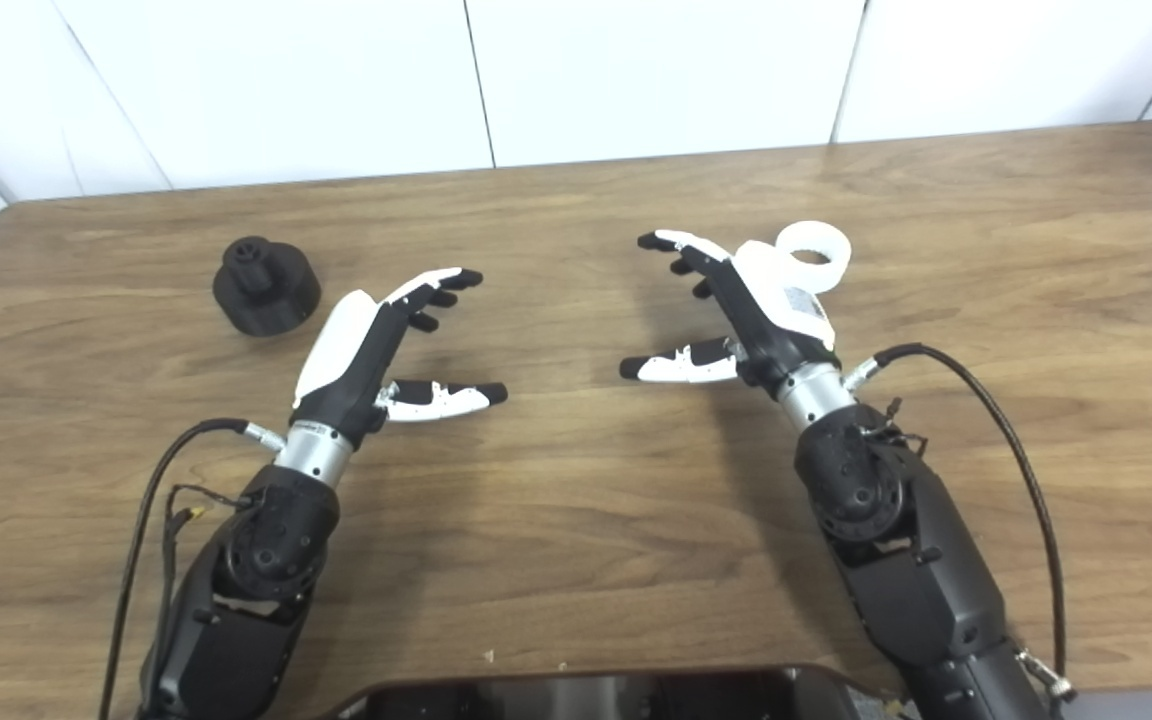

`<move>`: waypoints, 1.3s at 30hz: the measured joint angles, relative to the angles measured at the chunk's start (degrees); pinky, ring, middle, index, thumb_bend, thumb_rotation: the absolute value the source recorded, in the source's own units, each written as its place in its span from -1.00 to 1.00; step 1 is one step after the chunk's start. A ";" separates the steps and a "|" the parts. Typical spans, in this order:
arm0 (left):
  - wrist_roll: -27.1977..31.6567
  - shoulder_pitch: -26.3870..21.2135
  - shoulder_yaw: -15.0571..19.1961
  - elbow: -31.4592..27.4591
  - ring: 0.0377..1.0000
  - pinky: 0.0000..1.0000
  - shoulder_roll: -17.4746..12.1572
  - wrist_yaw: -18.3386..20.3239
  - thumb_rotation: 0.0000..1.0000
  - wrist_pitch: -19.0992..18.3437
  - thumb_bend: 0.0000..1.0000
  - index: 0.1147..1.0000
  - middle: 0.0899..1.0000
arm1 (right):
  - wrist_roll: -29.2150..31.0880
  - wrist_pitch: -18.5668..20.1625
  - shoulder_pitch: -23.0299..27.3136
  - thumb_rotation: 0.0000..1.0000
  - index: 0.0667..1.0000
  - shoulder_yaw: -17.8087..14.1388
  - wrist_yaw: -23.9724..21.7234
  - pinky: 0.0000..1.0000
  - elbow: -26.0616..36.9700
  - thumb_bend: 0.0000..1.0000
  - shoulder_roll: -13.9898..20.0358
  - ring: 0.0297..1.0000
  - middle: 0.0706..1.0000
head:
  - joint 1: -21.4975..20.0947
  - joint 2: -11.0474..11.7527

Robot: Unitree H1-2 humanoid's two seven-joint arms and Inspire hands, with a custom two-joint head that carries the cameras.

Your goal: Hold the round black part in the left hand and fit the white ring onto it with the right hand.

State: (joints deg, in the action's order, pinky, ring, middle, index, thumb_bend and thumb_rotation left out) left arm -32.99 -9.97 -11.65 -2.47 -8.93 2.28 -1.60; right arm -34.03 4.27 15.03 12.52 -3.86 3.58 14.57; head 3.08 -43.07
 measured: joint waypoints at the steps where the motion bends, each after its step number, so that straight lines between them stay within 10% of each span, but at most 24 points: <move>1: 0.00 0.00 0.00 0.00 0.59 0.39 0.00 0.00 -0.55 0.00 0.69 0.53 0.65 | 0.00 -0.04 0.00 -0.39 0.65 0.00 0.00 0.36 0.00 0.66 0.00 0.59 0.69 | 0.00 0.00; 39: -1.11 -0.69 -0.85 0.07 0.58 0.35 1.44 0.00 -0.51 -0.93 0.66 0.55 0.67 | 2.29 -2.75 -0.07 -0.53 0.63 -1.18 -0.22 0.29 -0.66 0.65 1.38 0.54 0.67 | 10.20 1.23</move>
State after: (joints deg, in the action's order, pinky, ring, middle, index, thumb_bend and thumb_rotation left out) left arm -34.10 -10.66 -12.51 -2.40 -7.48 2.28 -2.53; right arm -31.74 1.52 14.96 11.34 -4.08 2.92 15.95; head 13.27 -41.84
